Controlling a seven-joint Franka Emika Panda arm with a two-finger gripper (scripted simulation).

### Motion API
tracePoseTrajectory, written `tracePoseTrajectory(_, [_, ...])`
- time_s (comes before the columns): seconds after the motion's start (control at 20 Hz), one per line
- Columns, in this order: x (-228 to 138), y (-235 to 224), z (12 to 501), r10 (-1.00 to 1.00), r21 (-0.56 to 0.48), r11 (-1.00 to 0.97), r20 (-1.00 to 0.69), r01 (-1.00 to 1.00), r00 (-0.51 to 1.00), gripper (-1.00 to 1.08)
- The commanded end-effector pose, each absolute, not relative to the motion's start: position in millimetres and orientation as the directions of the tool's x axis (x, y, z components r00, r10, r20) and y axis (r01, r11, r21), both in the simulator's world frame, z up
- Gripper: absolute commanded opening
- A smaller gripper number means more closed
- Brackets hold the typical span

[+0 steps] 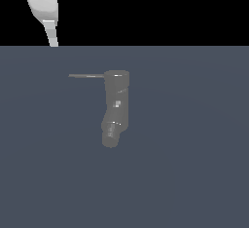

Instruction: Turn on the faucet by rotating a designated handle.

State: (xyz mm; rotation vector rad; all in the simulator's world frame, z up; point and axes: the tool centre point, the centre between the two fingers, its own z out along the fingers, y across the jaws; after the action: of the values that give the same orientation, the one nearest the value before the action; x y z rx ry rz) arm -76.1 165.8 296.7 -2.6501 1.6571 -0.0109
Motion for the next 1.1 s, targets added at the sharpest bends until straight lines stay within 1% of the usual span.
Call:
tracePoseTrajectory(0.0, [-65.4,167.4,288.1,-0.918,-0.017,-0.396,-0.003,-0.918,0.396,-1.0])
tracePoseTrajectory(0.5, [-21.8,167.0,252.8,-0.976,-0.011,-0.22,-0.003,-0.975,0.22,-1.0])
tracePoseTrajectory(1.05, [24.1,156.4,215.0,-1.0,-0.003,-0.022,0.001,-1.0,0.022,-1.0])
